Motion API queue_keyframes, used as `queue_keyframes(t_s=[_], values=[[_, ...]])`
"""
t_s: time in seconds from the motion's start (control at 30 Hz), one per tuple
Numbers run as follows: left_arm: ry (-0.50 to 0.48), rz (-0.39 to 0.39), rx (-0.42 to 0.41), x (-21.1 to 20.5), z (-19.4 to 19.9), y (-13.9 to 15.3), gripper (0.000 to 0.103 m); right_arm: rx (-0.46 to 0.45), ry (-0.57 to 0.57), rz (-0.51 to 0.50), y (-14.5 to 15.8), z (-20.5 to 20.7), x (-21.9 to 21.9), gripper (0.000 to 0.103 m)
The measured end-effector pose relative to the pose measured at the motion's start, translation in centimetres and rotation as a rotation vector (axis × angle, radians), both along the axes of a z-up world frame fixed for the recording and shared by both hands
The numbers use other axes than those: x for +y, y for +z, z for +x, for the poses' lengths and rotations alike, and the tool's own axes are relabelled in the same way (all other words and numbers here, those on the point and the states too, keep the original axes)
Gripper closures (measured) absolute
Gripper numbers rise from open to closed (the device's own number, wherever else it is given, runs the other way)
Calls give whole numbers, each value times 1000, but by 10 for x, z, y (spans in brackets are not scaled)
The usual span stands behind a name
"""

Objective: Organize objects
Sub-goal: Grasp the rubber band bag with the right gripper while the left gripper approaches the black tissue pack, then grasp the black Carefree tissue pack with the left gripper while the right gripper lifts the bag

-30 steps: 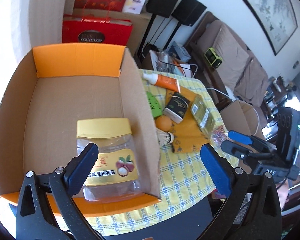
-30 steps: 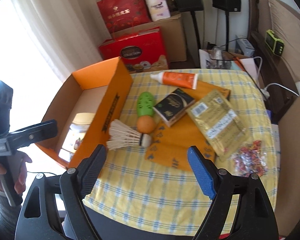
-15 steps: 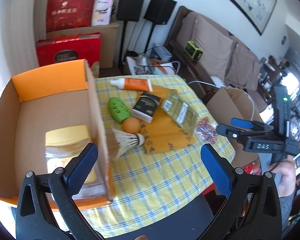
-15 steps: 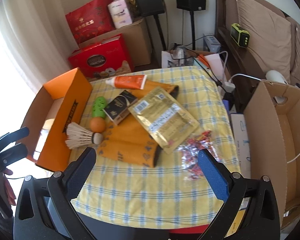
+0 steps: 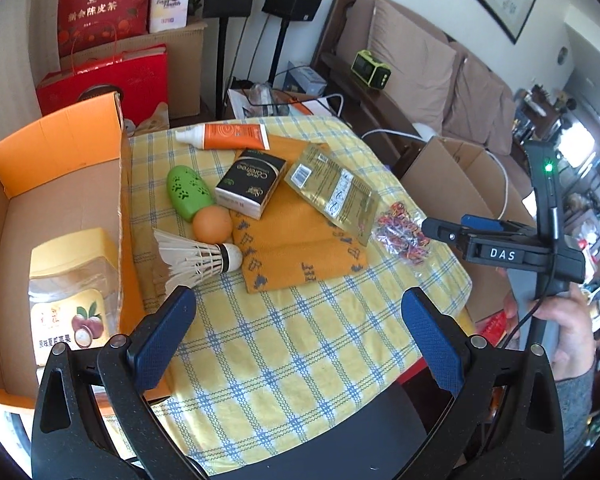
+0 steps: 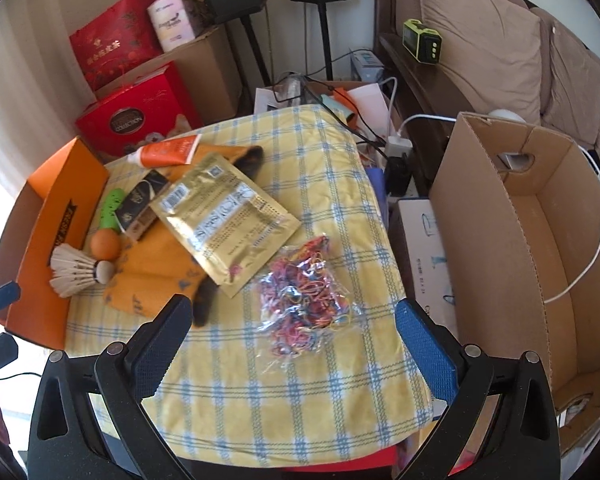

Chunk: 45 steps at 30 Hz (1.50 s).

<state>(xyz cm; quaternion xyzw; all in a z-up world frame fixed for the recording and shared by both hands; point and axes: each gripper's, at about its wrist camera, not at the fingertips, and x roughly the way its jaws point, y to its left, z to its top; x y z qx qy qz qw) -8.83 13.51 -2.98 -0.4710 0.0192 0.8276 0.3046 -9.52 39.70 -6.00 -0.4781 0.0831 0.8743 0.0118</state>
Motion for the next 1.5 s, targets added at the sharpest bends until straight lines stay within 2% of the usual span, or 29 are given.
queue_keyframes(t_s=[0.23,0.53,0.67,0.7,0.73,0.9,0.93,1.0,1.1,1.33,1.5], values=[[15,-22,-7,5,-1,-16,0,-21,22,-4,-20,-13,1,3],[46,-53,-18,13,-18,-23,0,-72,76,86,-45,-27,-12,9],[62,-72,-24,22,-37,-17,0,-89,97,141,-55,-30,-18,18],[67,-84,-23,24,-42,-16,0,-89,102,160,-56,-30,-20,24],[73,-96,-20,27,-49,-15,0,-86,110,174,-56,-30,-20,24],[66,-218,8,51,-80,-19,0,-75,133,178,-54,-30,-20,39],[58,-239,13,55,-85,-21,0,-74,139,172,-53,-29,-19,41],[44,-286,9,63,-98,-27,0,-74,146,139,-52,-27,-18,58],[45,-348,-25,70,-116,-40,0,-76,138,101,-51,-25,-13,64],[46,-444,-27,83,-137,-60,0,-41,115,-19,-39,-17,1,68],[39,-420,-92,87,-148,-76,0,-9,108,-69,-27,-11,3,69]])
